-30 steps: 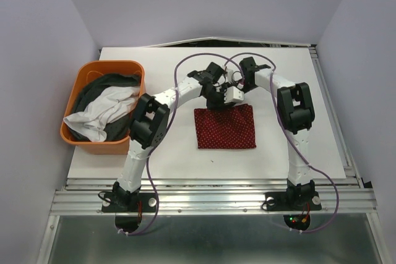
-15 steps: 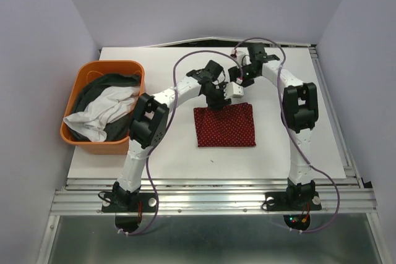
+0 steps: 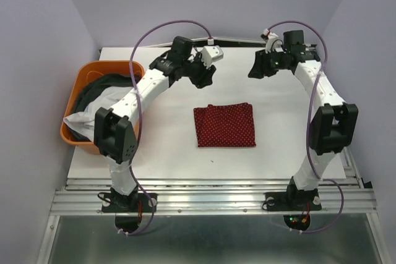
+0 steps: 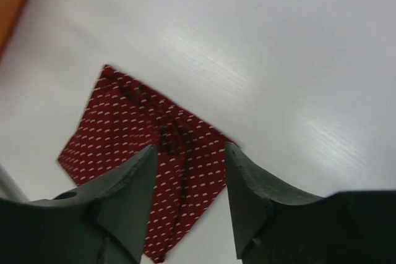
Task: Fold and stack the skirts
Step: Fold the skirt
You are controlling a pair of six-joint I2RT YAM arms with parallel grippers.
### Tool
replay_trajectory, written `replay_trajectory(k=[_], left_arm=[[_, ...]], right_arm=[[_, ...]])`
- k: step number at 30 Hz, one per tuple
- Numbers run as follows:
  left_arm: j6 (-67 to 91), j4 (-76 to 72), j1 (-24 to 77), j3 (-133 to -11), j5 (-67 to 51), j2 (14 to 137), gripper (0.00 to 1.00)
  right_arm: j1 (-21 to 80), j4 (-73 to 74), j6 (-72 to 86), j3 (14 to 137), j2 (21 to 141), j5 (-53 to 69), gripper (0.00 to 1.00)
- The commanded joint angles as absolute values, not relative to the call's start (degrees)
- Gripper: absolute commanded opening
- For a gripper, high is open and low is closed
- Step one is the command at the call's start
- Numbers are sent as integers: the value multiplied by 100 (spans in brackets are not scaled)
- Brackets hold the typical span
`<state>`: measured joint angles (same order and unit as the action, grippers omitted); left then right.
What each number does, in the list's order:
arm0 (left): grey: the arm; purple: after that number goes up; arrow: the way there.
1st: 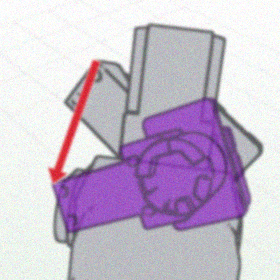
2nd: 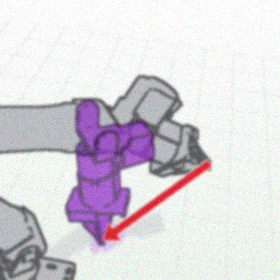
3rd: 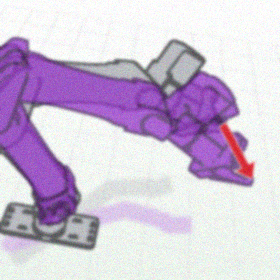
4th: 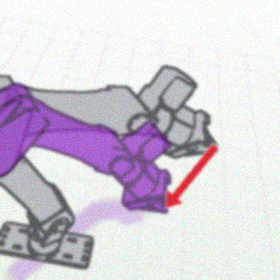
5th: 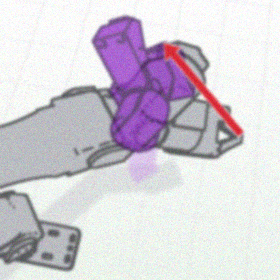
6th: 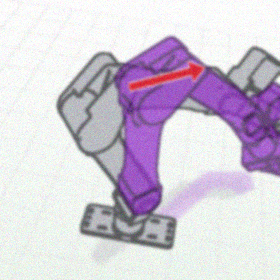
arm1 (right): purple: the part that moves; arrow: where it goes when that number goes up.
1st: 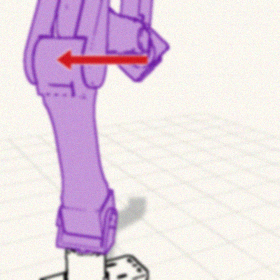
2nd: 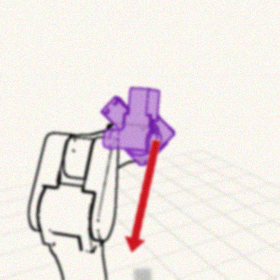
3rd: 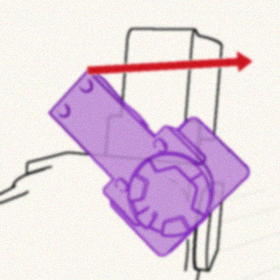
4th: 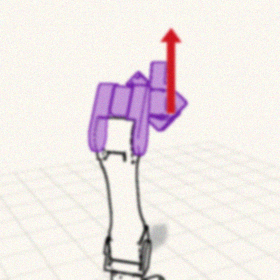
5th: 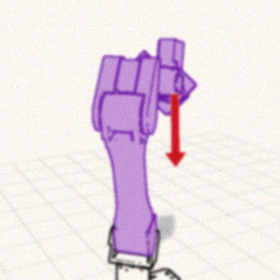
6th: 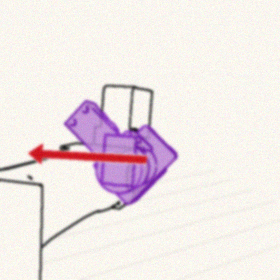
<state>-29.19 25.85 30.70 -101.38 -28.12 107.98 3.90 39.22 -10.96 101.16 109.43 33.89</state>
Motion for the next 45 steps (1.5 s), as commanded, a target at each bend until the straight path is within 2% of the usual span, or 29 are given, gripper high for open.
replay_trajectory(k=[1, 5, 8, 18, 24, 29, 33, 36, 37, 40, 42, 43, 45], left_arm=[[-1321, 1937, 3085, -9067, -4091, 10109, 49], [390, 550, 3085, -7851, -4894, 9940, 44], [913, -339, 3085, -7252, -5115, 10080, 42], [1721, -1124, 2918, -7111, -4650, 11293, 41], [2162, -1266, 2470, -7162, -4527, 11750, 39], [2013, -1020, 2470, -7382, -4553, 11857, 39], [1592, -686, 2470, -7523, -4588, 11454, 47], [1065, -554, 2470, -7471, -4378, 10646, 57], [907, -493, 2478, -7392, -4072, 10435, 63], [361, -142, 2479, -7313, -3169, 9573, 66], [168, 209, 2444, -7312, -2814, 9055, 69], [176, 289, 2426, -7286, -2499, 8740, 81], [333, 456, 2408, -7277, -2076, 8474, 86]], right_arm=[[501, 3798, -696, 9283, 10153, 4955, 49], [746, 3560, -413, 8404, 9835, 5675, 45], [869, 3463, -474, 7929, 9975, 5827, 44], [870, 3050, -606, 7901, 11478, 5276, 43], [870, 2883, -589, 8050, 11821, 4545, 43], [870, 2883, -370, 8349, 11787, 4561, 45], [870, 2970, -168, 8543, 11260, 4623, 58], [870, 3076, -106, 8578, 10619, 4562, 71], [870, 3111, -132, 8561, 10461, 4527, 73], [870, 3374, -394, 8534, 9924, 4220, 78], [1185, 3559, -448, 8560, 9581, 3729, 79], [1543, 3594, -344, 8517, 9467, 3004, 79], [1923, 3595, -80, 8342, 9160, 2088, 83]])
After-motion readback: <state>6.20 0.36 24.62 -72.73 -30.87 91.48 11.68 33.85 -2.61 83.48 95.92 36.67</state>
